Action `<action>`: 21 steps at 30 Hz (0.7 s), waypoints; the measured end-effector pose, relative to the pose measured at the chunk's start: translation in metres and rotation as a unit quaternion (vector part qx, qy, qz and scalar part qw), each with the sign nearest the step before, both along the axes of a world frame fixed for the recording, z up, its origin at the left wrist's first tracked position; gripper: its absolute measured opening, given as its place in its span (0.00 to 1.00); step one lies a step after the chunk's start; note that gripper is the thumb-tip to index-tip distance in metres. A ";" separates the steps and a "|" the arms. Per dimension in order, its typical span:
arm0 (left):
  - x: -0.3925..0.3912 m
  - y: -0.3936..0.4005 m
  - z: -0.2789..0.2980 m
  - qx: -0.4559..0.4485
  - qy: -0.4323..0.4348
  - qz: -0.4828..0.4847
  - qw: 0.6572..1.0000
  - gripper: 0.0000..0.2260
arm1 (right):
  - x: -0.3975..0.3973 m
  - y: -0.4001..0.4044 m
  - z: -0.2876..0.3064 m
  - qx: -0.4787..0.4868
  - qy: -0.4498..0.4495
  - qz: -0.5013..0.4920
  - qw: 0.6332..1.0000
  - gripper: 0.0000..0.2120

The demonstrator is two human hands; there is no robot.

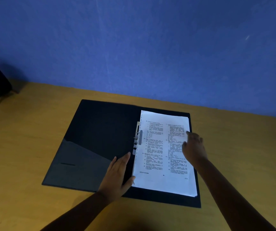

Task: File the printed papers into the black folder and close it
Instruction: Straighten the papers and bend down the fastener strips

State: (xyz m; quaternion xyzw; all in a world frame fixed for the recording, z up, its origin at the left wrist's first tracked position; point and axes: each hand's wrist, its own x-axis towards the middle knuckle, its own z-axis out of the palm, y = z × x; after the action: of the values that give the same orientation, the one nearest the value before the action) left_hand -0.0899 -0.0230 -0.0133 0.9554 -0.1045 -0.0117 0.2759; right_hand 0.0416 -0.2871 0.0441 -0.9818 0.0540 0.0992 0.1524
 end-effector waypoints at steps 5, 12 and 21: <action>-0.002 -0.001 0.003 -0.022 -0.005 0.008 1.000 0.32 | -0.015 0.020 -0.012 -0.015 -0.043 0.100 0.994 0.23; 0.000 -0.001 0.003 0.006 -0.003 0.001 1.000 0.31 | -0.025 0.018 -0.031 -0.005 -0.039 -0.021 0.999 0.30; 0.001 -0.001 0.001 -0.002 -0.003 0.004 1.000 0.31 | -0.032 0.022 -0.030 0.035 -0.042 -0.100 0.994 0.32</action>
State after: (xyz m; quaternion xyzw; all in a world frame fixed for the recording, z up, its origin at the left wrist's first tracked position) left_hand -0.0893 -0.0238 -0.0127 0.9552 -0.1011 -0.0076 0.2779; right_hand 0.0092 -0.2651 0.0142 -0.9689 0.1417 0.0439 0.1979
